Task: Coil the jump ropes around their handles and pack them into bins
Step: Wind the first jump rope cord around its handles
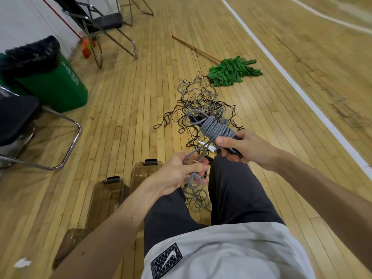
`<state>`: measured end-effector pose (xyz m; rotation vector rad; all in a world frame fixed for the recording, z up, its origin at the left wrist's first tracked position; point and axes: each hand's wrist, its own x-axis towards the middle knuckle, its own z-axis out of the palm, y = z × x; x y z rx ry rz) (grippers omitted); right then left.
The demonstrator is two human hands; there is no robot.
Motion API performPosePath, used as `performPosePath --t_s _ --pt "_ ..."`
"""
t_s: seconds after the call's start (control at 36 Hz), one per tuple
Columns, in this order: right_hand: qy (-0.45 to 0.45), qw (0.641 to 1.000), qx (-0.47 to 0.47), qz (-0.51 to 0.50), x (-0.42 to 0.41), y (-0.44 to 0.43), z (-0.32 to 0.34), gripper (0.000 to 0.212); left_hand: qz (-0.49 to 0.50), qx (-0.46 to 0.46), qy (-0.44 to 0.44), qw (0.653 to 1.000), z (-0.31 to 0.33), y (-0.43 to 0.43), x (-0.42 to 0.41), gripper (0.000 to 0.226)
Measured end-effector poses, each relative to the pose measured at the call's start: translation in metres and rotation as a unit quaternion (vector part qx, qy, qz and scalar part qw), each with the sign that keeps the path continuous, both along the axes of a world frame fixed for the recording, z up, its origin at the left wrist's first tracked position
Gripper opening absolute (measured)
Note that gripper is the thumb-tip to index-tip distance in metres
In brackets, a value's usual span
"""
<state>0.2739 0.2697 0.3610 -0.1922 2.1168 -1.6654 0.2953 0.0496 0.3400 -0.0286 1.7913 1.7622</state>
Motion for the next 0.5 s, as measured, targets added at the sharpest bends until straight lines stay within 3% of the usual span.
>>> performPosePath --t_s 0.19,0.33,0.5 --pt "0.014 0.997 0.027 -0.077 -0.008 0.002 -0.013 0.039 0.033 -0.054 0.018 0.998 -0.003 -0.008 -0.001 0.019" --pt "0.048 0.985 0.092 -0.135 -0.021 0.012 -0.029 0.052 0.04 -0.12 0.036 0.991 -0.004 -0.013 0.001 0.009" --pt "0.081 0.967 0.195 -0.145 -0.026 0.011 -0.042 0.056 -0.014 -0.218 0.145 0.965 0.0 -0.012 0.004 0.011"
